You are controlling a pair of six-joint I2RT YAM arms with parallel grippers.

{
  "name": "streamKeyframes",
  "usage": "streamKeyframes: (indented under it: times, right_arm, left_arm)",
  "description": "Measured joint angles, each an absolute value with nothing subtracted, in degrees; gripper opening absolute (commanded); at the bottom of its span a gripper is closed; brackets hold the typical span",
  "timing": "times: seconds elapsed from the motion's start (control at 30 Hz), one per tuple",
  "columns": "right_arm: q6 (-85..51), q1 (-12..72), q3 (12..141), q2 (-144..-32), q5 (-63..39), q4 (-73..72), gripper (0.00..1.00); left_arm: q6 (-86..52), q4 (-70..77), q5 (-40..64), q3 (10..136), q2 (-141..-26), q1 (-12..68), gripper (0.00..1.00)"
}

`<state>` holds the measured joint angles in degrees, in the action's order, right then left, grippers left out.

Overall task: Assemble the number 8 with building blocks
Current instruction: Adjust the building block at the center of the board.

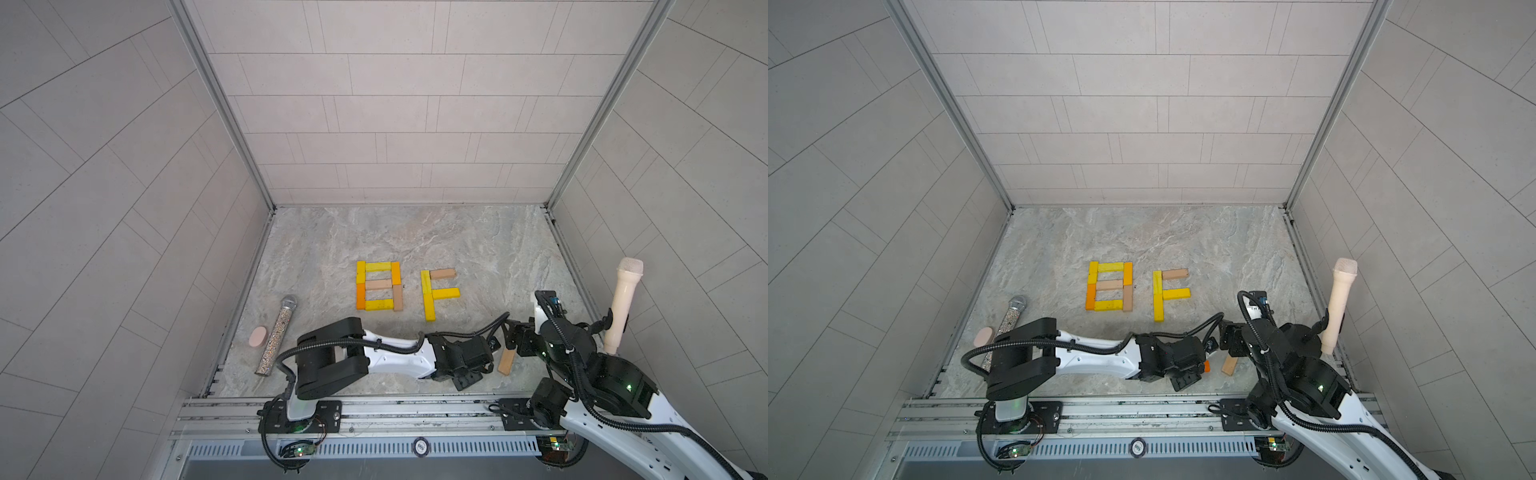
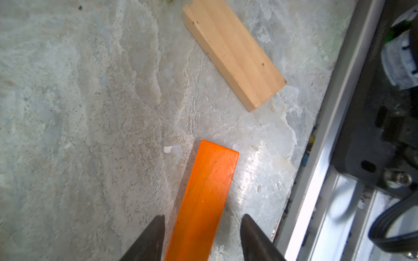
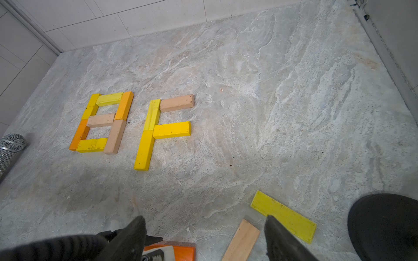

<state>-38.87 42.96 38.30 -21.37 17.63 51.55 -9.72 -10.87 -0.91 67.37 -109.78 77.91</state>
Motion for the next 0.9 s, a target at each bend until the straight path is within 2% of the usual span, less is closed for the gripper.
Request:
streamKeyframes:
  times: [0.3,0.9]
  right_arm:
    - [-39.20,42.96,38.30,-21.15,17.65,51.79,0.83]
    - [-39.51,42.96,38.28,-20.01,18.04,51.72,0.83]
  left_arm:
    - [-10.72,-10.31,-0.08,67.37,-110.93,77.91,0.51]
    - [-20.75,-9.63,-6.76,65.69,-111.00,77.89,0.24]
